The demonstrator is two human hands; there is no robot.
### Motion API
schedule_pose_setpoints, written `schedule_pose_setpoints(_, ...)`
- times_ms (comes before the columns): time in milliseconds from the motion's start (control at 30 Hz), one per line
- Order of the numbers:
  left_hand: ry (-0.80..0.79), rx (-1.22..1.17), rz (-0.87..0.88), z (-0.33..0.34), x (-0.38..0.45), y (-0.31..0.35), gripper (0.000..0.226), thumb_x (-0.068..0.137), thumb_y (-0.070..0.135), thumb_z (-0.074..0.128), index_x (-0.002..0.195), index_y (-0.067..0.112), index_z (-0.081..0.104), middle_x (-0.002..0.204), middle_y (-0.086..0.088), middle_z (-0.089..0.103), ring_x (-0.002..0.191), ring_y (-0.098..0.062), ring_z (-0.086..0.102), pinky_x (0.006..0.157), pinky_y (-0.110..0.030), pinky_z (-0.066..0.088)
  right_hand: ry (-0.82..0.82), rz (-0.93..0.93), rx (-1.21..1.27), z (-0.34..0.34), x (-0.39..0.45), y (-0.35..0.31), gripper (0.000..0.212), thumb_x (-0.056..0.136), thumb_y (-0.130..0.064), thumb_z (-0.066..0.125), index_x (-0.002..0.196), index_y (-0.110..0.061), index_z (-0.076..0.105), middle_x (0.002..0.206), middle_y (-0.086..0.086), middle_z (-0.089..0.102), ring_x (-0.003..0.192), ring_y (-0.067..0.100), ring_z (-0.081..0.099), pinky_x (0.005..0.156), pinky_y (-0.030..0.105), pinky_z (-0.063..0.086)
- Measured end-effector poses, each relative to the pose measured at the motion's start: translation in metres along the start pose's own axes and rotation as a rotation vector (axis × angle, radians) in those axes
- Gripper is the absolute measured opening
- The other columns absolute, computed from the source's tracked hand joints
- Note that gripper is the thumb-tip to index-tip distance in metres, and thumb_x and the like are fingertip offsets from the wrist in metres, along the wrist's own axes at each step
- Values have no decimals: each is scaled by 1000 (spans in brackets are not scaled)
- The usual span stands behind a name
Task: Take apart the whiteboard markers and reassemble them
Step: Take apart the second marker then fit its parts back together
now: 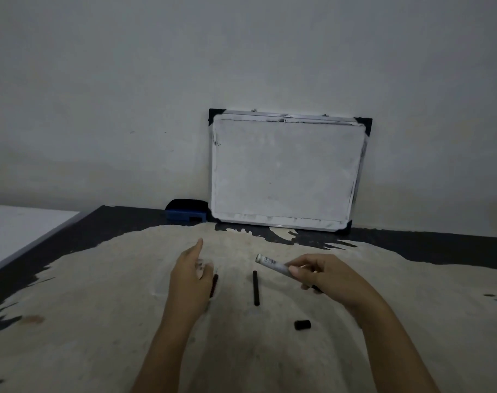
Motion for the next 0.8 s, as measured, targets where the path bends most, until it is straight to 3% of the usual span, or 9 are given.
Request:
schedule_pose_setpoints(100,29,-106,88,0,-4,18,39,90,20,52,129,18,47,125,-1,54,103,-6,50,85,-16,40,-10,-10,123,5,2,-5,18,89,-30,59,102,-23,69,85,0,66,71,5,60,59,12,45)
schedule_pose_setpoints(200,-116,-280,66,19,-10,30,38,86,30,55,123,23,52,108,9,62,96,0,59,74,-11,49,-34,1,323,21,5,-11,16,88,-26,60,97,-15,67,83,3,63,74,9,60,63,19,46)
schedule_pose_setpoints(300,-239,-368,31,38,-18,35,40,80,30,60,117,16,57,97,9,67,91,-1,65,70,-9,53,-31,1,397,39,8,-14,13,86,-27,62,90,-15,65,81,0,65,77,13,61,65,24,46)
schedule_pose_setpoints(467,-95,-445,19,24,-17,34,20,80,17,64,100,14,66,88,4,70,83,-3,67,63,-6,50,44,-16,482,58,13,-11,21,91,-24,56,94,-6,67,81,-1,70,76,7,67,70,19,51)
schedule_pose_setpoints(567,28,-498,-17,10,-14,27,20,79,22,65,98,18,66,92,3,72,87,-7,68,73,-15,55,216,-67,150,57,16,-4,20,94,-18,49,86,-17,68,90,0,68,82,9,61,70,14,46)
schedule_pose_setpoints(633,99,-488,-17,2,-12,24,23,79,22,65,101,16,65,92,2,71,88,-6,66,73,-16,55,243,-121,-49,63,15,-3,21,94,-16,49,99,-19,69,101,2,66,82,6,56,67,10,41)
schedule_pose_setpoints(733,167,-466,6,-7,-10,21,24,81,21,64,103,13,65,91,2,70,87,-5,64,69,-8,53,191,-210,-291,84,17,2,29,94,-23,49,117,-20,65,127,1,60,109,15,56,90,20,43)
schedule_pose_setpoints(800,186,-448,11,-10,-10,19,23,81,21,64,103,13,66,92,1,70,88,-7,65,70,-14,55,213,-217,-443,93,16,5,31,94,-31,48,121,-27,62,132,0,57,116,16,54,97,25,42)
Point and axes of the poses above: each hand's wrist, its own x-axis towards the middle knuckle, its own z-axis out of the palm, y = z × x, the point moved 8 cm from there along x, towards the middle knuckle
